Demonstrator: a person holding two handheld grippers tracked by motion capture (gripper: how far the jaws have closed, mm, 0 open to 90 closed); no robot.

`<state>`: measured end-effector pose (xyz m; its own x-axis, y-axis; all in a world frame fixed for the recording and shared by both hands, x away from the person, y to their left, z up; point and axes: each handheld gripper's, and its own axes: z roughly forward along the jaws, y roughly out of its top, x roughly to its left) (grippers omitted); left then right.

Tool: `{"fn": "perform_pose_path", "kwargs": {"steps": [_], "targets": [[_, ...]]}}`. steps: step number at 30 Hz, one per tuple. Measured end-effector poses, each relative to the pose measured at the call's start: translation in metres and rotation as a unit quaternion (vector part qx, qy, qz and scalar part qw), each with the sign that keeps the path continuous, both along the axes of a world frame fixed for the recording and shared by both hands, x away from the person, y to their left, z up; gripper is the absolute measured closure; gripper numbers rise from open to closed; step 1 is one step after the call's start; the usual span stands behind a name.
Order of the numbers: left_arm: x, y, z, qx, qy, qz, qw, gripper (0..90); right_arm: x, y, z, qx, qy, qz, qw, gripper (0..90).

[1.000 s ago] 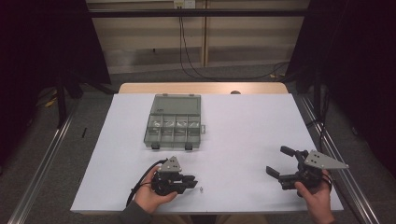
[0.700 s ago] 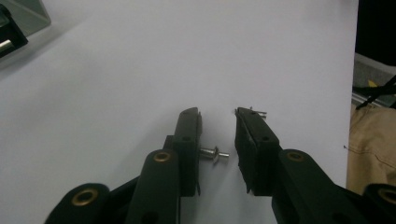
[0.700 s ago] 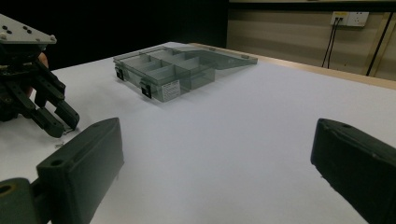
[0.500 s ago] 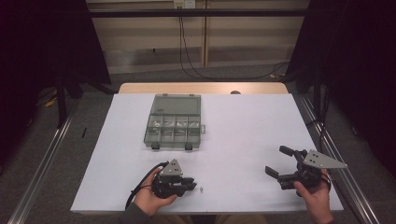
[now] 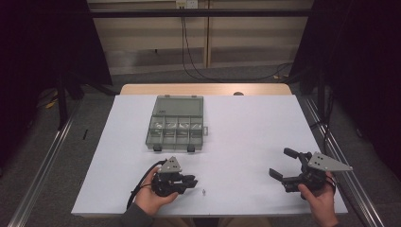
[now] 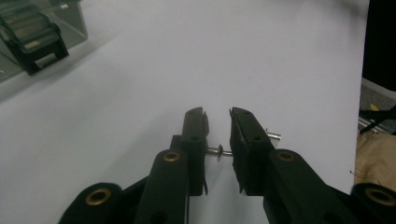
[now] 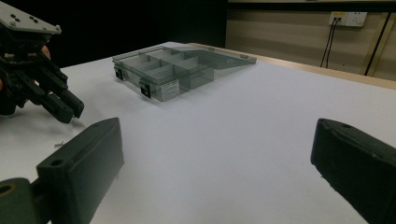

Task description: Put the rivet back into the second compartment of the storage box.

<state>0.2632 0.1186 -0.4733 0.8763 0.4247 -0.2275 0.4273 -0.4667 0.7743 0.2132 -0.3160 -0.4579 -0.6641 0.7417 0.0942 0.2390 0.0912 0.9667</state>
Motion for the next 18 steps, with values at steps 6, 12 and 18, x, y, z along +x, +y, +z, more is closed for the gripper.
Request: {"fn": "perform_pose_path", "kwargs": {"steps": [6,12,18], "targets": [[0.008,0.005,0.009,-0.017,-0.005,0.022,0.9996,76.3,0.000,0.000,0.000,0.000,0.000,0.000,1.0000,2.3],[0.014,0.005,0.015,-0.024,-0.011,0.035,0.9990,76.2,0.000,-0.001,-0.001,0.000,0.000,-0.001,1.0000,2.3],[0.023,0.009,0.023,-0.030,-0.018,0.052,0.9981,76.3,0.000,-0.001,-0.001,0.000,0.001,-0.001,1.0000,2.2]]}}
